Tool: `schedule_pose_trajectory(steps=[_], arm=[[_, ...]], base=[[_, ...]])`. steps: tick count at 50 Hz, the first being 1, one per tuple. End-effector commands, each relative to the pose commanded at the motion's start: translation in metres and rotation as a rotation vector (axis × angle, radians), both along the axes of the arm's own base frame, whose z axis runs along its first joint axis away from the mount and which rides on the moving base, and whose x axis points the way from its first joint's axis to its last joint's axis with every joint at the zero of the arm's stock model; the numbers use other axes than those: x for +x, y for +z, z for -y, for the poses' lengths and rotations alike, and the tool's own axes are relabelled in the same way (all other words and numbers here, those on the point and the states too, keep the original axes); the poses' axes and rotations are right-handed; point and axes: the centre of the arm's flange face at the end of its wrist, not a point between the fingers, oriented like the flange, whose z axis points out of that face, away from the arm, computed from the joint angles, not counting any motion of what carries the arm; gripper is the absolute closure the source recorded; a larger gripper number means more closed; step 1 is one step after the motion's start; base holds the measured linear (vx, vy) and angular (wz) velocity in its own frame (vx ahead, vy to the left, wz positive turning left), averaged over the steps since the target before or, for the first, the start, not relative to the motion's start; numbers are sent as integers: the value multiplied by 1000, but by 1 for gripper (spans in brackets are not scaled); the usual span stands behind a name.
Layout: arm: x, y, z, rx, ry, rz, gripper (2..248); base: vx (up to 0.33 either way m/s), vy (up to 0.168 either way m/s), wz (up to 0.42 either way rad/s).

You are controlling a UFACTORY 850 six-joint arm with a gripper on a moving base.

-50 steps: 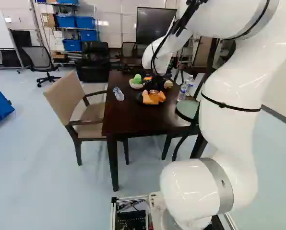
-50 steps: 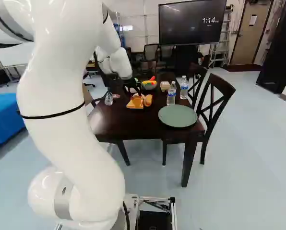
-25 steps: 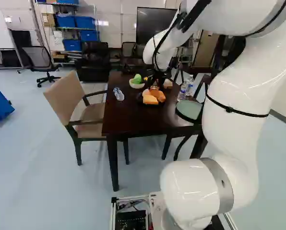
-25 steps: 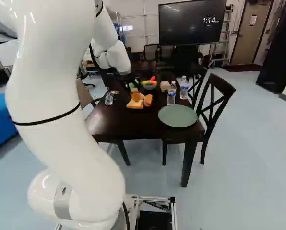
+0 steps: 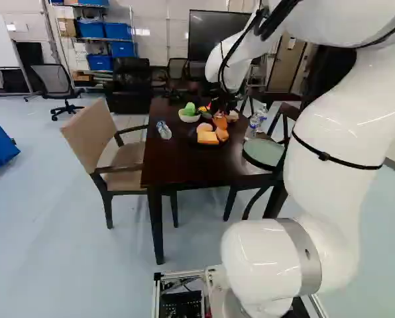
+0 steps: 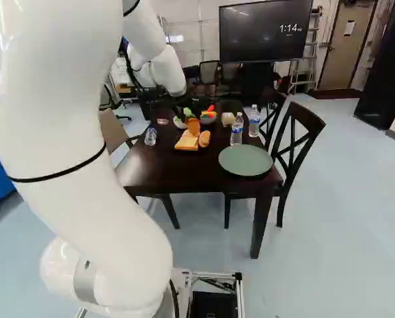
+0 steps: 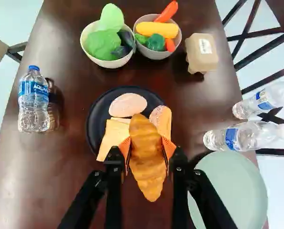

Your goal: Move the croissant to the empty plate

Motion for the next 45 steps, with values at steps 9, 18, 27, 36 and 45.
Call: schedule_pose_trajectory(steps=[9,18,27,36,45], arm=[[-3,11,15,-2,-28,21,143],[-7,22,30,-4,-56,43,143],[-10,24,43,-5,-82,45,143],[-21,24,52,-5,-101,43,143],[-38,24,53,-5,-108,41,143]], base=[[0,0,0],[0,0,0],[0,0,0],[0,0,0],[0,0,0]])
